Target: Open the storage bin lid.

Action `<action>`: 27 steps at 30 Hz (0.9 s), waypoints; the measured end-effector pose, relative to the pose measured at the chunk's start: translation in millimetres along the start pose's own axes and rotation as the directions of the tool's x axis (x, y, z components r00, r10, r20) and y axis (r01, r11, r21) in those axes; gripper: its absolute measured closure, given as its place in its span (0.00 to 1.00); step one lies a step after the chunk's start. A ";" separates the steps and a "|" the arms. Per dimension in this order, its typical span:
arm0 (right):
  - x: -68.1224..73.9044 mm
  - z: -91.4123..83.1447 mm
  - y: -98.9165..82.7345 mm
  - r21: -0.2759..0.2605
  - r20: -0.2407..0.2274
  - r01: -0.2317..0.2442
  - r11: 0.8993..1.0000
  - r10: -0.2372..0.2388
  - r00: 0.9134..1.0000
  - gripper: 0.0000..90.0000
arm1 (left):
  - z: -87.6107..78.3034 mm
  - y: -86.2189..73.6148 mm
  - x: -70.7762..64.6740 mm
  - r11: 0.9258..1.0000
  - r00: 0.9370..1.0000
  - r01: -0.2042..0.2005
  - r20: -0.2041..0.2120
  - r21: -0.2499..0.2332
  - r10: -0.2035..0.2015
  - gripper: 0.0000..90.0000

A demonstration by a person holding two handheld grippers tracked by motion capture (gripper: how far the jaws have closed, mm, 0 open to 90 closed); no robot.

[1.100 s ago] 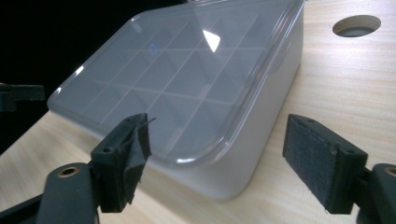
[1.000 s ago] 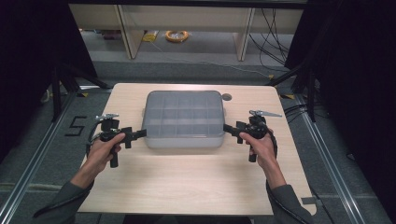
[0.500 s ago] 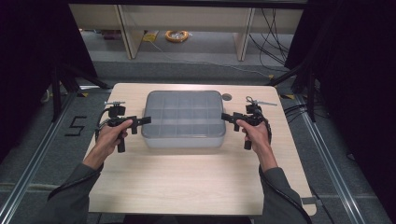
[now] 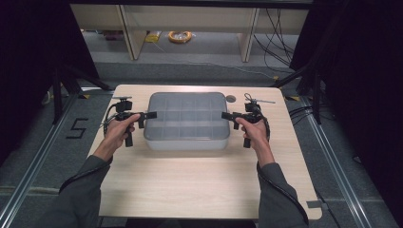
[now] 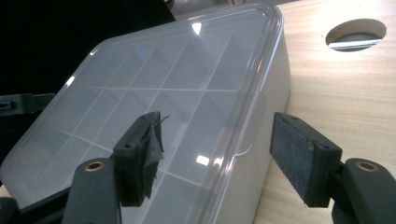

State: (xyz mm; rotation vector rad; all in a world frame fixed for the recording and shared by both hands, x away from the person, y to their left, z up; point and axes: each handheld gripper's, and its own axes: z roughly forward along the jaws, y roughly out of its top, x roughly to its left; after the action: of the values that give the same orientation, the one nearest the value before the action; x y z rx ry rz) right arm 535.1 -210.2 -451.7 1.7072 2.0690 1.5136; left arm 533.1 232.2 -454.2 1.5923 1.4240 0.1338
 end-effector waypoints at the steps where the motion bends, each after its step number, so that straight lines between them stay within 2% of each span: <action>1: -1.6 0.1 0.5 -0.001 -0.009 0.019 1.000 -0.019 1.000 0.40 | 0.6 0.8 0.4 1.000 1.000 0.000 0.001 0.005 0.000 0.23; 2: 3.2 0.6 -0.2 0.025 -0.006 -0.058 0.998 0.058 0.998 0.41 | 1.8 1.3 0.2 1.000 1.000 0.003 -0.001 0.002 -0.003 0.23; 3: -5.3 4.0 0.8 -0.010 -0.001 0.044 0.999 -0.044 0.999 0.42 | 2.5 1.8 0.1 1.000 1.000 0.002 -0.002 0.002 -0.002 0.23; 5: -4.6 5.0 0.6 -0.001 -0.008 0.019 1.000 -0.019 1.000 0.43 | 4.0 2.2 0.1 1.000 1.000 -0.004 -0.007 0.004 0.004 0.25; 6: -1.2 4.4 0.2 0.014 -0.012 -0.028 0.999 0.028 1.000 0.44 | 5.0 2.3 0.3 1.000 1.000 0.000 -0.009 0.006 0.000 0.26; 7: -4.0 6.7 0.1 0.002 -0.001 0.011 1.000 -0.011 1.000 0.45 | 6.1 2.5 0.7 1.000 1.000 0.005 -0.012 0.011 -0.005 0.27; 8: -1.8 7.8 -1.0 0.011 -0.007 -0.027 1.000 0.027 1.000 0.46 | 7.5 2.6 1.7 1.000 1.000 0.005 -0.013 0.015 -0.005 0.28; 9: -1.8 7.8 -1.0 0.011 -0.007 -0.027 1.000 0.027 1.000 0.46 | 8.7 2.8 2.6 1.000 1.000 0.012 -0.015 0.017 -0.012 0.28; 10: -4.3 8.8 -0.7 0.006 -0.008 0.002 1.000 -0.002 1.000 0.46 | 9.9 3.0 3.7 1.000 1.000 0.014 -0.016 0.019 -0.014 0.29; 11: -5.1 9.6 -0.8 0.002 -0.009 0.009 1.000 -0.009 1.000 0.46 | 11.1 3.0 4.8 1.000 1.000 0.015 -0.014 0.022 -0.015 0.30; 13: -4.8 9.8 -0.8 0.007 -0.011 -0.001 1.000 0.001 1.000 0.47 | 13.0 2.9 6.0 0.999 1.000 0.027 -0.008 0.025 -0.026 0.33; 18: -8.3 14.5 -1.3 0.007 -0.017 0.017 1.000 -0.017 1.000 0.49 | 15.9 1.0 6.1 0.999 0.999 0.034 -0.004 0.035 -0.034 0.43; 22: -5.3 15.2 -2.7 0.025 -0.023 -0.024 0.999 0.025 0.999 0.52 | 17.5 0.7 8.5 0.998 0.998 0.059 -0.005 0.024 -0.059 0.44; 23: -5.1 15.6 -2.8 0.024 -0.023 -0.029 0.999 0.029 0.999 0.52 | 17.8 -0.2 8.0 0.997 0.997 0.077 -0.008 0.018 -0.077 0.44; 24: -5.3 16.0 -2.9 0.021 -0.021 -0.031 0.999 0.031 0.999 0.53 | 17.9 -0.6 9.2 0.998 0.998 0.064 -0.005 0.017 -0.064 0.44; 25: -5.6 16.0 -2.7 0.020 -0.024 -0.033 0.999 0.033 0.999 0.54 | 17.6 -0.9 9.3 0.998 0.998 0.066 -0.004 0.017 -0.066 0.44; 26: -7.5 16.1 -2.3 0.012 -0.020 -0.008 1.000 0.008 1.000 0.55 | 17.0 -1.2 9.2 0.998 0.998 0.069 -0.005 0.011 -0.069 0.44; 27: -7.1 15.6 -2.2 0.013 -0.019 -0.016 1.000 0.016 1.000 0.57 | 16.3 -1.3 8.9 0.998 0.998 0.070 -0.010 0.004 -0.070 0.46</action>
State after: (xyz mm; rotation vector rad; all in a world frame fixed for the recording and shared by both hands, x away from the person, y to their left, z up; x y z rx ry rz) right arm 545.4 -205.8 -464.8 1.7241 2.0840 1.5307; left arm 545.3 230.1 -468.0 1.5454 1.4866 0.0983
